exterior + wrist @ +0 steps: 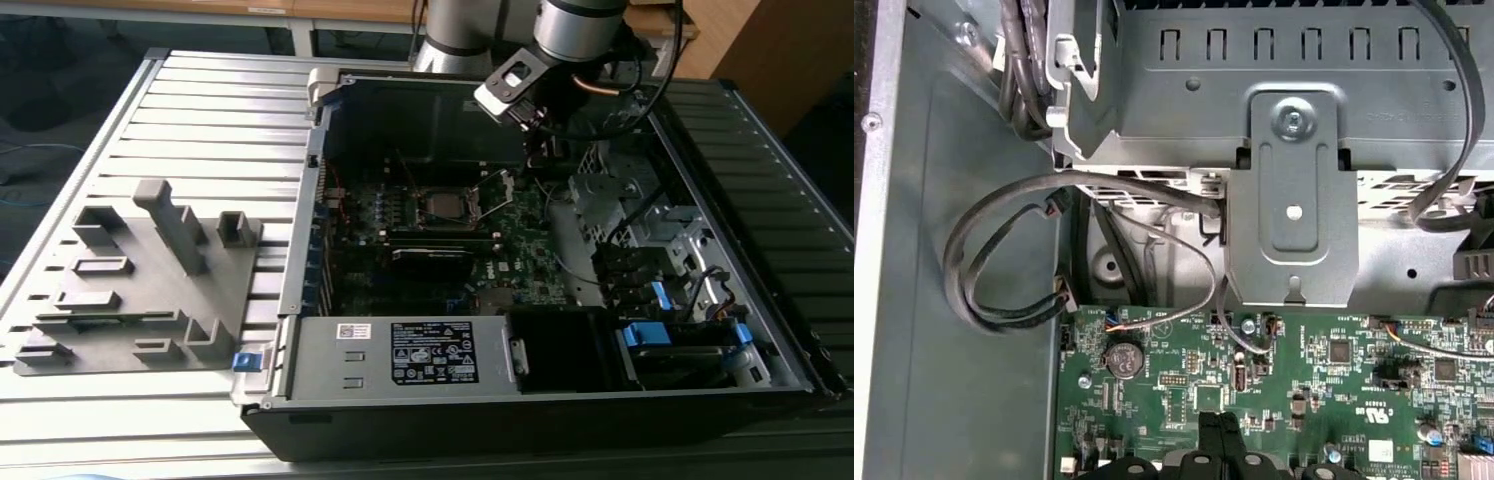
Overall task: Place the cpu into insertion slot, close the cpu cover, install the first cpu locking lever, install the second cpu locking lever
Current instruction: 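Close the cpu cover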
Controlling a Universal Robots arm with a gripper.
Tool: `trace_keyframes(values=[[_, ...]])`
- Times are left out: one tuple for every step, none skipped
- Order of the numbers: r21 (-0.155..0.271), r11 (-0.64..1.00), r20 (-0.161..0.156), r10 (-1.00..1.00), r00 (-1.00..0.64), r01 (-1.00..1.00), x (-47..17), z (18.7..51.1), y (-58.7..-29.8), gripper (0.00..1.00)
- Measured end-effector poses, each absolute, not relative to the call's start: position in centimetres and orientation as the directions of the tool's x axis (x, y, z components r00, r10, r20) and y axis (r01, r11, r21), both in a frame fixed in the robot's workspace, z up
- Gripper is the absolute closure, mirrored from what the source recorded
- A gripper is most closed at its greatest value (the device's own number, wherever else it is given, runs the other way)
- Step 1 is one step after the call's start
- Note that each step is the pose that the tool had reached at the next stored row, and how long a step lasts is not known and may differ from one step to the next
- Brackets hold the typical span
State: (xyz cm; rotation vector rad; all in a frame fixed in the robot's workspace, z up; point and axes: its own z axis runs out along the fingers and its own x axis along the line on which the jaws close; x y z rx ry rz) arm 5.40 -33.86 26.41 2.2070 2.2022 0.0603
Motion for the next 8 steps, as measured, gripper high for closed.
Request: trace_keyframes(values=[[0.044,-0.002,0.011,1.0,0.002,0.999,5.4,26.41,-33.86,0.89],[0.044,-0.002,0.011,1.0,0.002,0.999,5.4,26.41,-33.86,0.89],[0.044,-0.002,0.011,1.0,0.002,0.999,5.4,26.41,-33.86,0.89],[0.044,-0.002,0.011,1.0,0.002,0.999,5.4,26.41,-33.86,0.89],[0.044,-0.002,0.011,1.0,0.002,0.999,5.41,26.41,-33.86,0.89],[0.043,-0.002,0.011,1.0,0.002,0.999,5.43,26.39,-33.86,0.89],[0.043,-0.002,0.011,1.0,0.002,0.999,5.47,26.33,-33.86,0.89],[0.042,-0.003,0.011,1.0,0.002,0.999,5.52,26.27,-33.86,0.89]])
